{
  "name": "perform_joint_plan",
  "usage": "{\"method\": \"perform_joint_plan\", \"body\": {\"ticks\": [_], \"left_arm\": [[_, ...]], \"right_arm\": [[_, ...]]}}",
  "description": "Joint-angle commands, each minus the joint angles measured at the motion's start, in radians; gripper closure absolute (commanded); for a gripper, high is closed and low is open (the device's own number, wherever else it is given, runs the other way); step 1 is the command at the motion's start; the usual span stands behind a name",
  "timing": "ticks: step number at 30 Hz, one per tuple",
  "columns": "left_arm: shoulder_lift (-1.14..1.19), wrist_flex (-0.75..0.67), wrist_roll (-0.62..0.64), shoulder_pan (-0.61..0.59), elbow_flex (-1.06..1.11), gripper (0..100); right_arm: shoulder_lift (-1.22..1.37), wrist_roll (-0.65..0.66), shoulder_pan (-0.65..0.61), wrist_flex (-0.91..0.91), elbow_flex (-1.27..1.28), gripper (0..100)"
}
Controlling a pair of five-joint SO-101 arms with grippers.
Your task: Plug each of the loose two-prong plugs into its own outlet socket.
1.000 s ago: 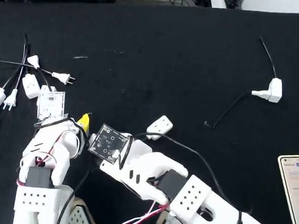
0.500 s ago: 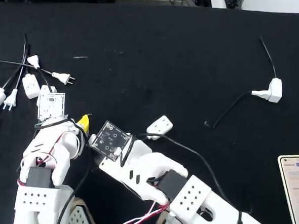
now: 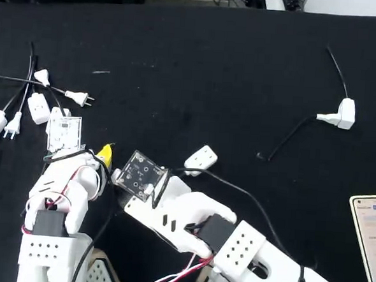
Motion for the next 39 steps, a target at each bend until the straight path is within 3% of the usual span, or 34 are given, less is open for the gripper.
{"method": "perform_joint_plan", "body": {"ticks": [1, 30, 39], "left_arm": [[0.009, -0.003, -0.009, 0.05, 0.01, 82], [0.008, -0.005, -0.035, 0.064, 0.027, 82], [0.005, -0.009, -0.032, 0.054, 0.016, 82]], "right_arm": [[-0.045, -0.026, -0.006, -0.061, -0.013, 98.8], [-0.045, -0.038, -0.003, -0.068, -0.019, 98.8], [-0.045, -0.032, 0.083, -0.02, -0.015, 98.8]]}}
